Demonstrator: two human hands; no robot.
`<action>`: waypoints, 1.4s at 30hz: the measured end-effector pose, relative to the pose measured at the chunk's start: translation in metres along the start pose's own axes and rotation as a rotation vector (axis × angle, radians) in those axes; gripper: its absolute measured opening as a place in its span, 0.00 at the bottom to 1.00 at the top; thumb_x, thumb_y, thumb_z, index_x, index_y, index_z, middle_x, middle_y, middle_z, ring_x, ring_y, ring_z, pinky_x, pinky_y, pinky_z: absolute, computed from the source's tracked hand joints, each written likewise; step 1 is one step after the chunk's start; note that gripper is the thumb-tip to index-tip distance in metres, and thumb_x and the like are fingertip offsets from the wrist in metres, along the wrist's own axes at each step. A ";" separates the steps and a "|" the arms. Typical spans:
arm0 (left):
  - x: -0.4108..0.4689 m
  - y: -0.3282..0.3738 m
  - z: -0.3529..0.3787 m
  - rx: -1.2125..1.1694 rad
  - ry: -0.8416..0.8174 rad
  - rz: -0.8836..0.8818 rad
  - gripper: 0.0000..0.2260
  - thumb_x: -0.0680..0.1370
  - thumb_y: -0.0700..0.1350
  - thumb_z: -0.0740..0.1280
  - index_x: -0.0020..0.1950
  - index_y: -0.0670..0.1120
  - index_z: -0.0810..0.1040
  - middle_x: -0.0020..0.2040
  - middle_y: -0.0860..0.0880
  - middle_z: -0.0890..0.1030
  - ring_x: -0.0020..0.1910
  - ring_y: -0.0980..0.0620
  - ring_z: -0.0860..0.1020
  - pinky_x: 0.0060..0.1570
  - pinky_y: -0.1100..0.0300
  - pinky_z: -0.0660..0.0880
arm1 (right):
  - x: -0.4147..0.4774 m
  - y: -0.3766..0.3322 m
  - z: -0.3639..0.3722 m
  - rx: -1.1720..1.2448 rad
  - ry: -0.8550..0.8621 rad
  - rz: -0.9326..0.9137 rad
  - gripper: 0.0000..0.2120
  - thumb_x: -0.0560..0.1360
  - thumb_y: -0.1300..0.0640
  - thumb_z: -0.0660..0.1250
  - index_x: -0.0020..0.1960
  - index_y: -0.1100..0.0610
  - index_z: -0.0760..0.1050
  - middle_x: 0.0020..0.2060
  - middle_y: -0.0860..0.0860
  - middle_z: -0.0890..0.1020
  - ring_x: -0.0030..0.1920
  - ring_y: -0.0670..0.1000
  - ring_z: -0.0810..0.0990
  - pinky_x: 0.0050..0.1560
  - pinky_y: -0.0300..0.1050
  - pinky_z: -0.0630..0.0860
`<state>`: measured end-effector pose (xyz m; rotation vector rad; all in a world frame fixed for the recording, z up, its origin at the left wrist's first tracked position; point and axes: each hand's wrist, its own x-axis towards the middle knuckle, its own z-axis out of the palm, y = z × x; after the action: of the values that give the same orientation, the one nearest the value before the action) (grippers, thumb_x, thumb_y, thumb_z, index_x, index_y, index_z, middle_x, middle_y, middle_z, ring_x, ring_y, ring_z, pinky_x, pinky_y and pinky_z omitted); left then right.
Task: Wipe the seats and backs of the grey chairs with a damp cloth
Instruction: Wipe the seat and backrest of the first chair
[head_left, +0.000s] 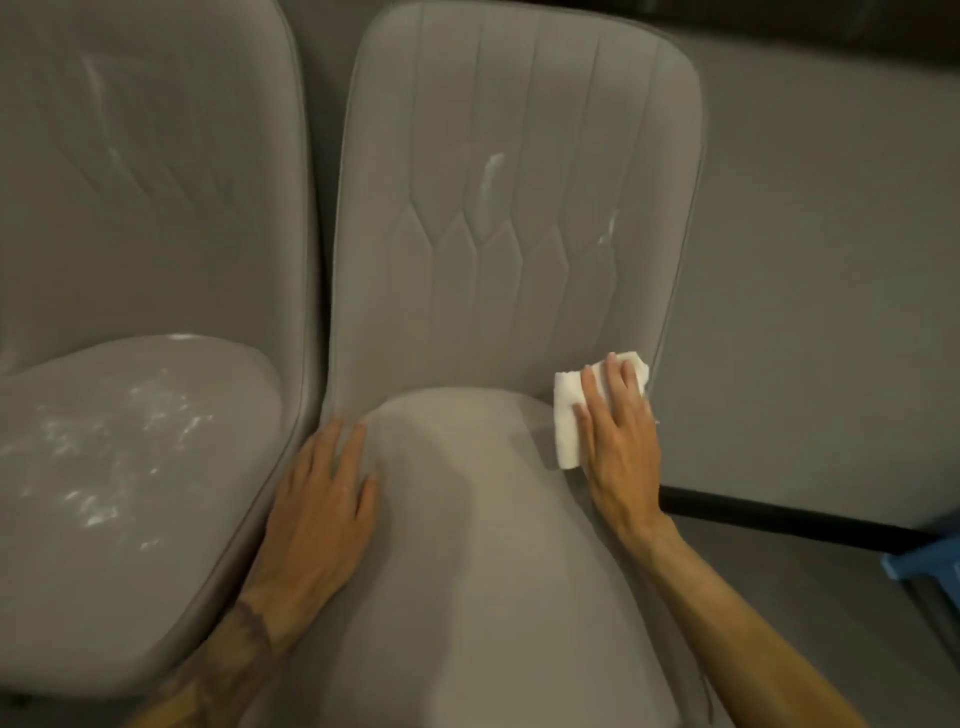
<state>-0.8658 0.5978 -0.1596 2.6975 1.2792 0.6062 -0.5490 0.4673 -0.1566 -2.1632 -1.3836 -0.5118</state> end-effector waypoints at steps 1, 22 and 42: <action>0.018 0.000 0.003 0.004 0.029 0.004 0.29 0.84 0.54 0.50 0.81 0.41 0.67 0.80 0.36 0.67 0.78 0.35 0.69 0.76 0.40 0.68 | 0.020 0.004 0.010 -0.071 0.012 -0.031 0.24 0.88 0.53 0.52 0.82 0.56 0.58 0.84 0.56 0.54 0.84 0.55 0.49 0.82 0.58 0.57; 0.251 -0.020 0.013 0.211 0.608 0.153 0.28 0.88 0.57 0.57 0.87 0.52 0.54 0.86 0.40 0.49 0.84 0.34 0.51 0.83 0.39 0.50 | 0.189 0.007 0.044 -0.350 0.398 -0.097 0.31 0.87 0.50 0.53 0.85 0.59 0.46 0.84 0.53 0.46 0.85 0.53 0.46 0.83 0.55 0.41; 0.251 -0.023 0.017 0.118 0.699 0.229 0.28 0.87 0.53 0.61 0.86 0.50 0.57 0.85 0.37 0.54 0.82 0.31 0.56 0.81 0.36 0.55 | 0.169 0.028 -0.007 -0.668 0.172 -0.315 0.30 0.88 0.49 0.53 0.83 0.63 0.50 0.84 0.59 0.52 0.84 0.57 0.49 0.84 0.56 0.46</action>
<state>-0.7329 0.8049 -0.1029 2.8518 1.1311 1.6580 -0.4548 0.5748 -0.0613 -2.3066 -1.6197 -1.4154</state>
